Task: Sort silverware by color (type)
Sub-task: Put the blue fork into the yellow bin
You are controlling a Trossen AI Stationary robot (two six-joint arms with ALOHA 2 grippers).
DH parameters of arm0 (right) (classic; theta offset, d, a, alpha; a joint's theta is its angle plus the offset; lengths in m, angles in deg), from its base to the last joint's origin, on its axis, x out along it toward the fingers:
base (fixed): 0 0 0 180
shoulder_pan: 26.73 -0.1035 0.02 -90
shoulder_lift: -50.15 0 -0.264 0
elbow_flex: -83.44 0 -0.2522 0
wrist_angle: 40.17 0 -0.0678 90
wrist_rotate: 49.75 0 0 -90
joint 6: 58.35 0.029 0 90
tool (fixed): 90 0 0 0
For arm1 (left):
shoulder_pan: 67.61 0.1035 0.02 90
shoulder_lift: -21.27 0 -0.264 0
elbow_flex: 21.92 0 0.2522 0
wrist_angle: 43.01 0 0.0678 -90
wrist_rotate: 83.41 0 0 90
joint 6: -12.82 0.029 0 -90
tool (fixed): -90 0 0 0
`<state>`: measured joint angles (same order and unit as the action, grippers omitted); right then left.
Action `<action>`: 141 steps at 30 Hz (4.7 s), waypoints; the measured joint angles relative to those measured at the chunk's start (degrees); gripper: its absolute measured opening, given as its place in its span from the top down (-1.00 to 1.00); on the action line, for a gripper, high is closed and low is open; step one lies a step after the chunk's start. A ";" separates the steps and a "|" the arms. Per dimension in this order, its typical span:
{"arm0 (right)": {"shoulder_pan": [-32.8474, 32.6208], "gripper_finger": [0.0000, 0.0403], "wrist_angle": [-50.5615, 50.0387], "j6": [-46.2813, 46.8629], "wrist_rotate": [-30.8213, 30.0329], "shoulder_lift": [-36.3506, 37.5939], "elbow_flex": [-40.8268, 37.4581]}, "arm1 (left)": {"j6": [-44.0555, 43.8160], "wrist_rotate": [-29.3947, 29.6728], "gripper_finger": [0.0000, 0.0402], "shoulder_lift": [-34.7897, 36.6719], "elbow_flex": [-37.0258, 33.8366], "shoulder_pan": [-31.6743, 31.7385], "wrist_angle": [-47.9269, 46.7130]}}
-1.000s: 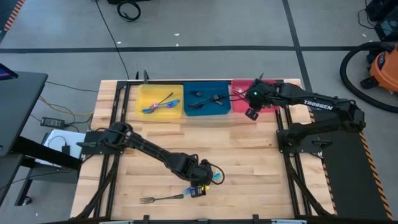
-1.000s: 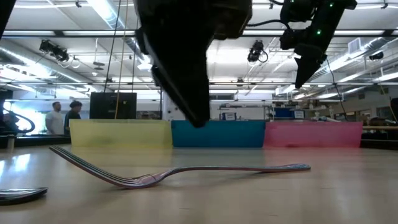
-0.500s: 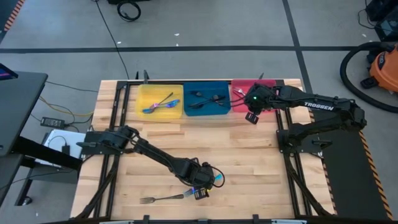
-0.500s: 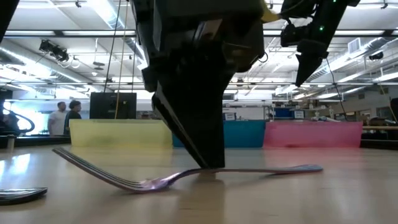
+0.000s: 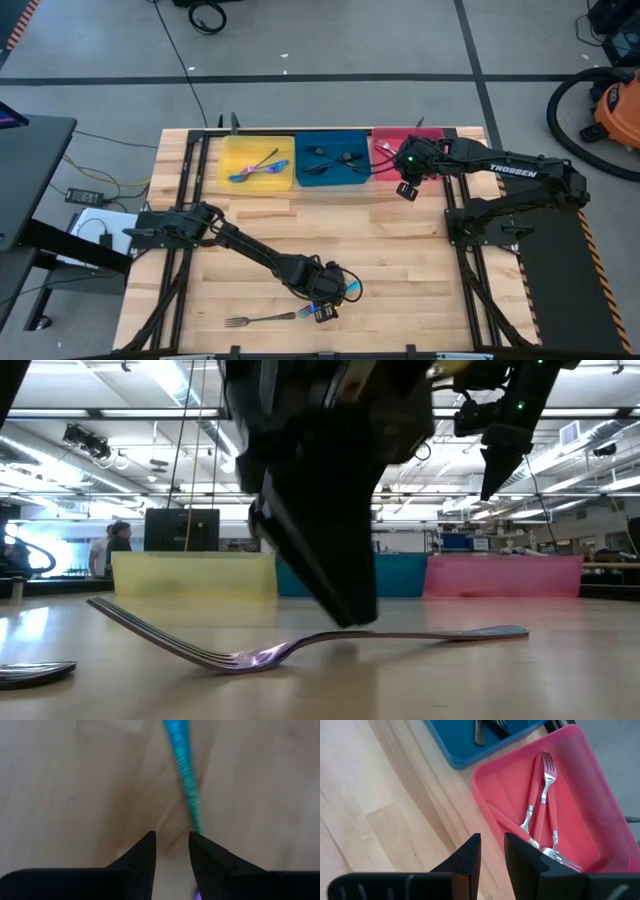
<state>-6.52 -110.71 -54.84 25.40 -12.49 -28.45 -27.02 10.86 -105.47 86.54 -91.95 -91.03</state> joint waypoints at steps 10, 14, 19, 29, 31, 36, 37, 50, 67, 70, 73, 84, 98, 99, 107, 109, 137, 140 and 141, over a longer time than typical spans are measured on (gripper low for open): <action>0.00 0.54 0.02 0.00 0.00 0.00 0.00 | 1.45 -0.32 0.42 -0.22 1.86 -1.07 -0.11; 0.00 0.54 0.04 0.00 0.00 0.00 0.00 | 1.43 -0.43 0.42 -0.24 0.63 -1.03 0.52; 0.00 0.54 0.04 0.00 0.00 0.00 0.00 | 1.08 -1.11 0.42 -0.61 0.50 -0.96 0.94; 0.00 0.54 0.13 -0.03 0.06 -0.04 0.00 | -0.04 -0.27 0.43 -2.45 0.83 -0.85 0.45; 0.00 0.54 0.11 -0.02 0.10 -0.04 0.00 | -0.01 0.22 0.48 -2.51 0.76 -0.70 0.25; 0.00 0.54 0.10 0.20 0.16 -0.04 0.00 | 1.83 0.61 0.77 -2.63 0.72 -0.28 -0.21; 0.00 0.54 0.09 0.90 0.17 -0.04 0.00 | 2.42 0.41 0.85 -2.64 0.72 -0.08 -0.41; 0.00 0.54 -5.86 6.99 1.03 -0.04 -0.01 | 13.87 0.35 0.98 -1.11 3.06 7.62 -8.66; 0.02 0.54 -4.17 5.43 1.01 0.09 -9.42 | 31.04 2.61 0.99 7.23 6.71 24.24 -24.33; 0.00 0.54 -3.43 5.33 1.02 0.22 -10.64 | 32.98 4.68 0.99 9.66 6.73 27.38 -27.28; 0.00 0.54 -3.05 4.56 1.09 0.49 -10.93 | 34.31 6.38 0.99 11.78 6.75 30.94 -29.81; 0.00 0.54 -2.43 2.47 1.17 0.59 -10.91 | 40.92 6.54 0.99 15.91 6.77 44.64 -37.59; 0.00 0.54 -2.48 2.51 1.48 0.59 -10.86 | 43.52 6.48 0.99 16.35 4.03 60.69 -42.68; 0.00 0.54 -2.49 2.51 1.47 0.57 -10.86 | 43.49 6.46 0.99 16.33 2.75 61.55 -42.80; 0.00 0.54 -2.47 2.57 1.53 0.57 -10.86 | 45.52 3.64 0.99 16.33 -7.99 64.73 -35.41; 0.00 0.54 -2.47 3.22 1.53 0.57 -10.86 | 46.72 0.49 0.99 16.31 -10.23 65.25 -32.74; 0.00 0.54 -1.69 4.48 1.62 0.57 -10.84 | 47.98 -2.83 0.52 16.26 -20.88 66.40 -23.32; 0.00 0.54 -1.39 4.42 1.60 0.57 -10.83 | 47.99 -2.87 0.43 16.24 -18.32 66.36 -25.79; 0.00 0.54 -1.24 4.42 1.60 0.57 -10.82 | 47.96 -2.86 0.41 16.24 -17.02 66.36 -26.82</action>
<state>-6.52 -111.95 -50.42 26.99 -11.92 -39.28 20.94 8.00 -89.23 69.52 -25.59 -117.85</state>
